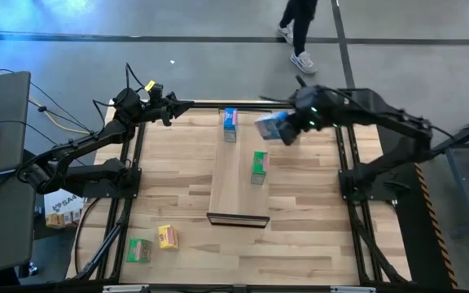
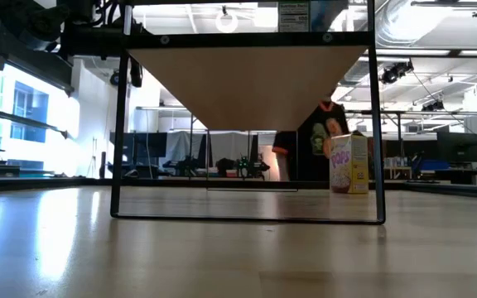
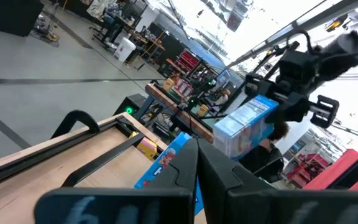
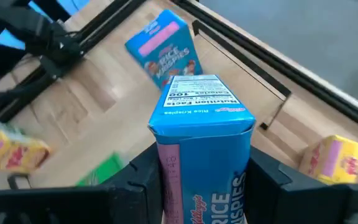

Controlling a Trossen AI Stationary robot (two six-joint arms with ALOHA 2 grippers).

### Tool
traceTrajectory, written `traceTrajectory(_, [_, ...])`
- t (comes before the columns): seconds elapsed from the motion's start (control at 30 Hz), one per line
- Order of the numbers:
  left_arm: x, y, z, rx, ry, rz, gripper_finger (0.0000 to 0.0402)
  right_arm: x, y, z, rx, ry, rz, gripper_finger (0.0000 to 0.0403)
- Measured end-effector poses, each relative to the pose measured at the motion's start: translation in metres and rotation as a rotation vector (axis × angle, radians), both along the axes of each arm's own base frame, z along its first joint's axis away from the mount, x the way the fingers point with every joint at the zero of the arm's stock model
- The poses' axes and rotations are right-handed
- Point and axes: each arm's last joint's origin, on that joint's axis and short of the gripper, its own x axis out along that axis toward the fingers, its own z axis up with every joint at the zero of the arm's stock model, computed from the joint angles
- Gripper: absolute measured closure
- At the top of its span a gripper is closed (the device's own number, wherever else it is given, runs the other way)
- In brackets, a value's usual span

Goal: Stack cereal on shelf
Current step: Put the blue cereal box on the shelf aligned with the other blue cereal box

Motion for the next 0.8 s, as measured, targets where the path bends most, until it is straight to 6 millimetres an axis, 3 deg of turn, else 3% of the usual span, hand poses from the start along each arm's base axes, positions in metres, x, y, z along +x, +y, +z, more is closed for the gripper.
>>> traceTrajectory(0.17, [0.0, -0.001, 0.0, 0.001, 0.002, -0.018, 0.0402, 0.022, -0.029, -0.006, 0.079, 0.018, -0.129, 0.0263])
traceTrajectory(0.33, [0.0, -0.001, 0.0, 0.001, 0.002, -0.019, 0.0401, 0.04, -0.052, -0.024, 0.227, 0.076, -0.259, 0.0263])
traceTrajectory(0.53, [0.0, -0.001, 0.0, 0.001, 0.003, -0.019, 0.0401, 0.057, -0.063, -0.051, 0.325, 0.2, -0.308, 0.0263])
traceTrajectory(0.8, [0.0, -0.001, 0.0, 0.001, 0.003, -0.019, 0.0401, 0.073, -0.068, -0.065, 0.363, 0.201, -0.361, 0.0263])
